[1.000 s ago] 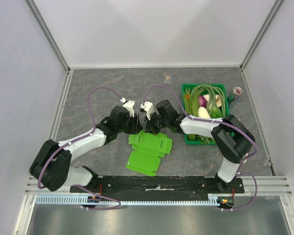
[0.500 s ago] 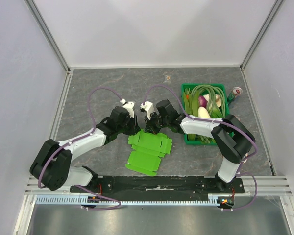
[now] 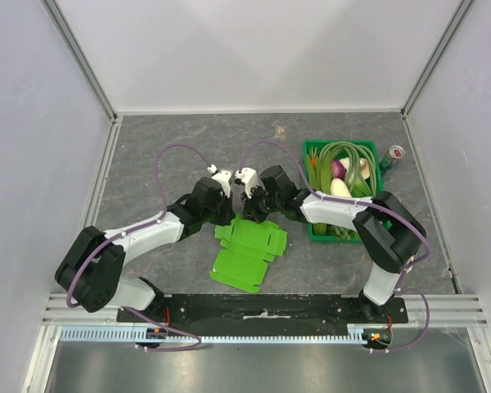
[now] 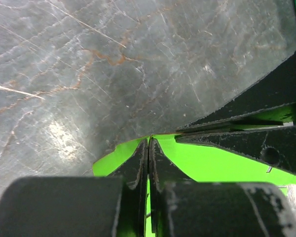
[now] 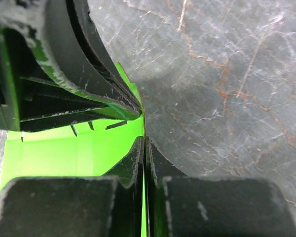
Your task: Fold the paper box
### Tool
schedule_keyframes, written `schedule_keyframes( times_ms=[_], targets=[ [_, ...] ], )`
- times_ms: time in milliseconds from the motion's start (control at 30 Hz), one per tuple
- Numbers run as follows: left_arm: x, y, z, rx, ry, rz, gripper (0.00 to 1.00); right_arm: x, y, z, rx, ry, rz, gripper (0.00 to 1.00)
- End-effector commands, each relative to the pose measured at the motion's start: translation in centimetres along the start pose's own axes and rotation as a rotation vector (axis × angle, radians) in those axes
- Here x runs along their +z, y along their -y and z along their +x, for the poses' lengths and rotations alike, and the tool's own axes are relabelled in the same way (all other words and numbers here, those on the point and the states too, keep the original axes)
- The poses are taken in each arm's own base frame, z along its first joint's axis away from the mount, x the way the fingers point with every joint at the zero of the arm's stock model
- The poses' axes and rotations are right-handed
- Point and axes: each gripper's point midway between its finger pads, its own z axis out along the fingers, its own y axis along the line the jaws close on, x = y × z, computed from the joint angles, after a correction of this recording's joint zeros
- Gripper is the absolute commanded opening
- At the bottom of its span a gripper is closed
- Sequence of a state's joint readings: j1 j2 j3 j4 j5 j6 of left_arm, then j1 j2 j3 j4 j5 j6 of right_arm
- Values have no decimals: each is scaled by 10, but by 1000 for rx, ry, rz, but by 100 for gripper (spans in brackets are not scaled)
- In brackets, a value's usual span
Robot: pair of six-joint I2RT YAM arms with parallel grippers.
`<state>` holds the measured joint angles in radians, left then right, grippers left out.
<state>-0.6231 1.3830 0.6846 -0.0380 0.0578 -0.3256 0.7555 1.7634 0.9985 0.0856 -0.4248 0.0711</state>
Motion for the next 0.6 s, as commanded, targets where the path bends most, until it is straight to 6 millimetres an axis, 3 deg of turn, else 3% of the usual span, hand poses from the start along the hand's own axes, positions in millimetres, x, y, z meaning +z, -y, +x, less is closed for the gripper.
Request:
schedule_keyframes(
  times_ms=[0,33,67,133,167,367,467,567],
  targets=[
    [0,-15,-22,54,67,-130,2,-7,29,-44,102,70,203,18],
    [-2,-20,-28,37,108,-162,2,-15,36,-42,156,21,264,28],
    [-4,-22,-31,28,127,-172,2,-22,46,-44,242,12,355,46],
    [-9,-24,-38,11,177,-187,2,-44,55,-44,337,-40,480,56],
    [-11,-24,-44,2,208,-187,2,-58,68,-43,375,-47,586,66],
    [-17,-20,-53,-31,289,-162,2,-102,64,-65,710,56,653,71],
    [-21,-20,-54,-31,320,-149,2,-104,45,-75,976,166,543,70],
    [-24,-21,-54,-17,348,-146,2,-93,27,-80,1247,243,380,66]
  ],
)
